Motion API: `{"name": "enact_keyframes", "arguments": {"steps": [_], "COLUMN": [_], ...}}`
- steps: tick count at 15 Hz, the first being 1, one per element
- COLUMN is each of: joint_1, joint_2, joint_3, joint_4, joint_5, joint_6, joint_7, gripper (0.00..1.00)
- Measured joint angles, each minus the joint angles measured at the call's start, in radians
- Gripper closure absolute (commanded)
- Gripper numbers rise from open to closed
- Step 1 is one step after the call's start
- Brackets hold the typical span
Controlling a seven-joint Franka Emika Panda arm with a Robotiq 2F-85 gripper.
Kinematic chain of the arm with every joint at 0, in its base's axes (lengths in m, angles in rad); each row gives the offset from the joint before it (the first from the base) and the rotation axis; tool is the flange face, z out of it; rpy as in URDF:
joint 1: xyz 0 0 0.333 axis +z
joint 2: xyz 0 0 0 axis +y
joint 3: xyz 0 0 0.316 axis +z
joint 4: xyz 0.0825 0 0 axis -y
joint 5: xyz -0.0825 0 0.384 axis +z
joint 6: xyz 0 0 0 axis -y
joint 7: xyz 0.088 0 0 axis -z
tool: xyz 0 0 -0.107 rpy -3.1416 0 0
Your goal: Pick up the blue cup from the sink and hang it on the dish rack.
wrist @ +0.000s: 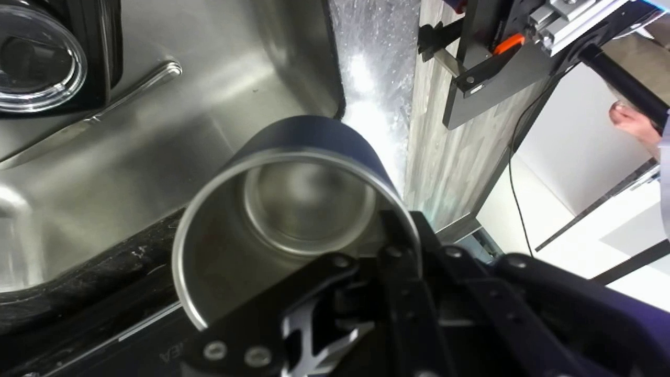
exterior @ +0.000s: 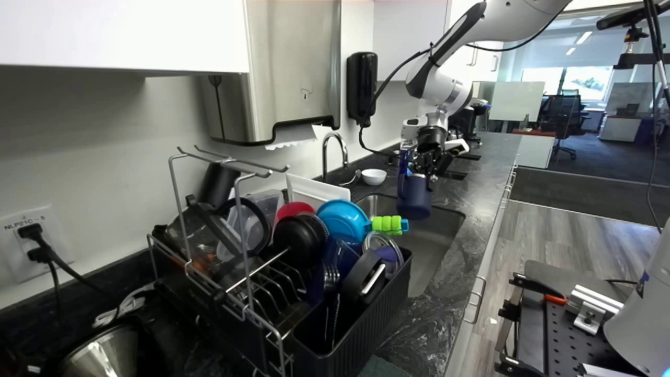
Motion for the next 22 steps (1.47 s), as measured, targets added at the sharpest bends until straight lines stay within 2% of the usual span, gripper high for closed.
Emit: {"name": "enact_keyframes", "arguments": {"steps": [8,9,21,22], "joint_1": [0.036,0.038,0.044,0.044], "joint_2": [-0.004,-0.004,0.000,0.000], "joint_3": [-0.021,-0.023,-0.031,-0.031], "joint_4": [-0.012,-0.012,-0.012,-0.012], "joint_5": [0.032,0.034,0.033,0.033], "joint_6": [0.000,0.000,0.000,0.000], "joint_7": [0.002,0.005,0.007,0.007], "gripper": [0.98,0.93,0.93,0.98]}}
